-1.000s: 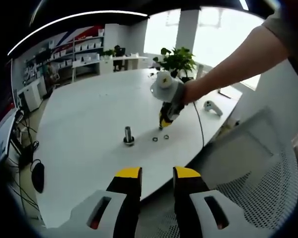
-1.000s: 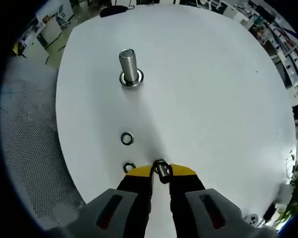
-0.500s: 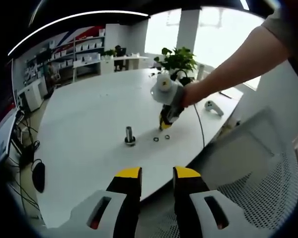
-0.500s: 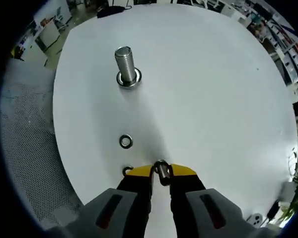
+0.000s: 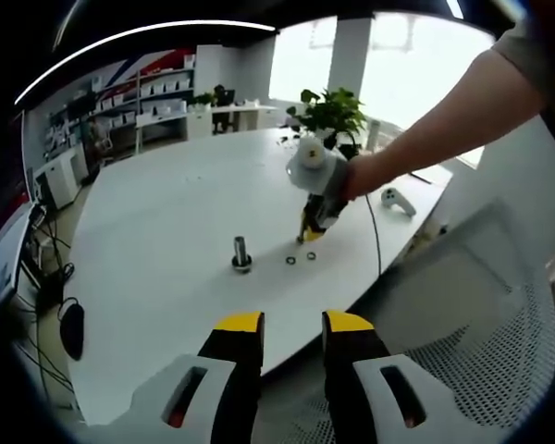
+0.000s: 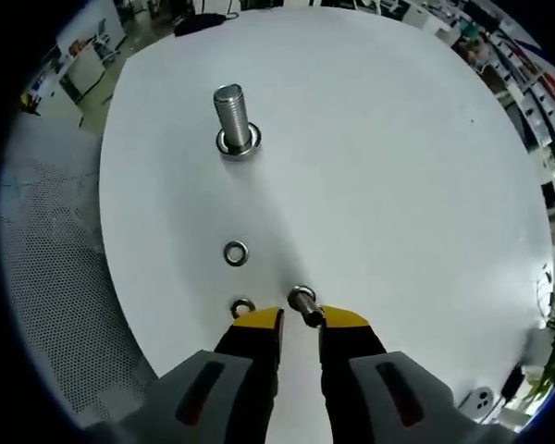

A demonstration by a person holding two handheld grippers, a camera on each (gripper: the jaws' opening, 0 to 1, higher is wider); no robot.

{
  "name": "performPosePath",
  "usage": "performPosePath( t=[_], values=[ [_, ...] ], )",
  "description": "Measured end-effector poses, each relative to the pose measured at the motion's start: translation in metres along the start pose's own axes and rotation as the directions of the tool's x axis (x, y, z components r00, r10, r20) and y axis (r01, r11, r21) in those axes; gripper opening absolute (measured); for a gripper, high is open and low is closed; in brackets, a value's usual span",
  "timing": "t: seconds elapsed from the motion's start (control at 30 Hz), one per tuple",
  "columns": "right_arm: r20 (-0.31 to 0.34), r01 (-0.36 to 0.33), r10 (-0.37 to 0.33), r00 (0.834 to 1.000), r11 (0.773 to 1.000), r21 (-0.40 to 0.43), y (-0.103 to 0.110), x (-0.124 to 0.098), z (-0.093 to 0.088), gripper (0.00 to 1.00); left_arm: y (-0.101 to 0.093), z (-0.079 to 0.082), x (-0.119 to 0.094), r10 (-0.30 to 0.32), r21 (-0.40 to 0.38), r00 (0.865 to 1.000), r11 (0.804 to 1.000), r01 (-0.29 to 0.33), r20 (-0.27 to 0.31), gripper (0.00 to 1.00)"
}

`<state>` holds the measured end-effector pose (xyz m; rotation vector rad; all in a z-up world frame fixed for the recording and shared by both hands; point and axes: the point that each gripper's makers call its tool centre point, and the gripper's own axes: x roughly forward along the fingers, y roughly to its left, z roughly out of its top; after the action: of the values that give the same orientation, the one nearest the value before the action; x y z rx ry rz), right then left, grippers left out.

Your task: Place the washer onto the threaded stud by aligning its center hole with the stud, sliding it down to the base, and recovering from edge contact or off-axis alignment until the washer reaches the visible bottom stop.

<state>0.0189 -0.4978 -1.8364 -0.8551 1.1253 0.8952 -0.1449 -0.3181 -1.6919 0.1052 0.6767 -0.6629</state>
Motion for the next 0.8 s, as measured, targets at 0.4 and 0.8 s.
performPosePath(
  t=[0.4, 0.8],
  values=[
    [-0.028, -0.038, 0.039, 0.999, 0.999, 0.02, 0.014, -0.006, -0.019, 0.22, -0.001, 0.0, -0.001, 0.001, 0.002, 1.0, 1.0, -0.001, 0.0, 0.23],
    [-0.006, -0.095, 0.095, 0.995, 0.995, 0.012, 0.035, 0.006, -0.009, 0.25, -0.001, -0.002, 0.0, -0.003, 0.003, 1.0, 1.0, 0.003, -0.013, 0.23]
  ],
)
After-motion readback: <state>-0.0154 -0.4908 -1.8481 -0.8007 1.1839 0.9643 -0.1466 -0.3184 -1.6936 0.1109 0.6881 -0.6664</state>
